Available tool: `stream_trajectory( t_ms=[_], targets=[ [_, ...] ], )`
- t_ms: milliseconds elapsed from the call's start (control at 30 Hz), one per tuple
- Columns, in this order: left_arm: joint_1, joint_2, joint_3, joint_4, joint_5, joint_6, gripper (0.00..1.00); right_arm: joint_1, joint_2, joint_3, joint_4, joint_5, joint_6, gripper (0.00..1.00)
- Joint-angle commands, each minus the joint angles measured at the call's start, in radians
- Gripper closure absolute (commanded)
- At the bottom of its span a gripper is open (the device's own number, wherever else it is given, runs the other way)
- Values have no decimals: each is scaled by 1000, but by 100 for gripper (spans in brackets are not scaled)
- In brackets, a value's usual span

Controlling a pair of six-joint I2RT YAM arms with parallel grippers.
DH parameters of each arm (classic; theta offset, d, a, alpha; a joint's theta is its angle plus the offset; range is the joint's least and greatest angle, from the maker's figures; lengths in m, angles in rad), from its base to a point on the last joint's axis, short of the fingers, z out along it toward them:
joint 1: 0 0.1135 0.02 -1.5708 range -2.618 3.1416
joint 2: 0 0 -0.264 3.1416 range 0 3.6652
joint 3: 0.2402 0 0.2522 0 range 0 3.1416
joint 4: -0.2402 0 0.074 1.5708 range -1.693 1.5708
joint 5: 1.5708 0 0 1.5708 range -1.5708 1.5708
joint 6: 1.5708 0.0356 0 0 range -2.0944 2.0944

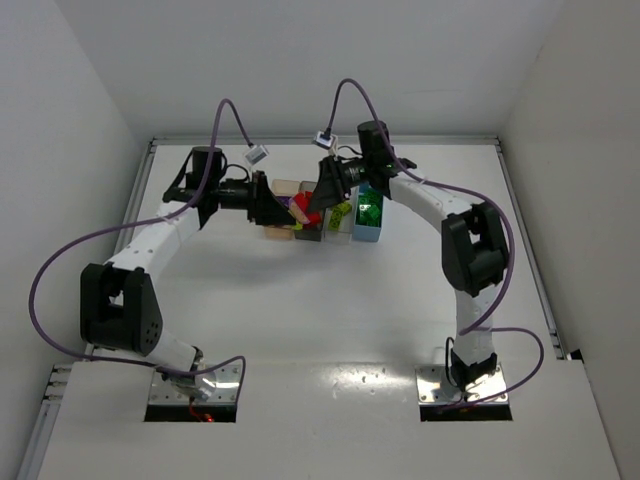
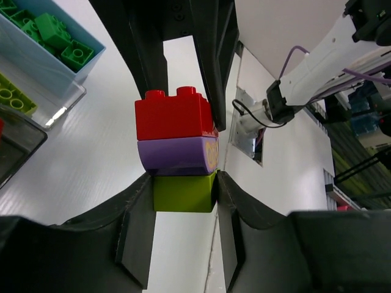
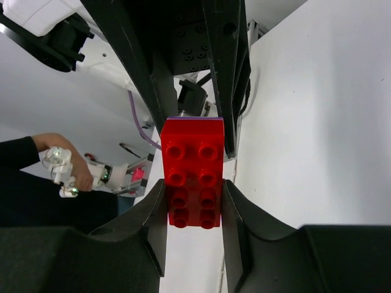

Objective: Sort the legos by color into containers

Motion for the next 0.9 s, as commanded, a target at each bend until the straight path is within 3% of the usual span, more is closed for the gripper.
stream_trajectory(
  t_ms=[0,267,400,467,567,600,633,667,867],
  targets=[
    [-11,4,32,42,30,45,78,-26,-58,4,36,2,25,97],
    [-20,-40,-86,42,21,45,80,-167,-67,23,45,22,25,97],
    [-52,-50,-106,42,-70,45,80,-247,-100,14,19,40,-6,97],
    [-86,-50,-91,91,-225,13,80,-277,-127,3,-24,72,-46,97],
    [-147,-16,-54,171,-468,-58,78,-316,-160,36,-325,205,-321,97],
    [-162,5,-2,171,-524,-67,76,-328,-170,62,-546,260,-433,97],
    [-188,31,27,171,-566,-79,76,-328,-180,95,-619,316,-601,97],
    [-201,59,55,162,-636,-79,76,-328,-192,95,-660,422,-638,97],
    [-322,246,247,110,-862,-41,74,-346,-317,-15,-674,588,-647,97]
  ],
)
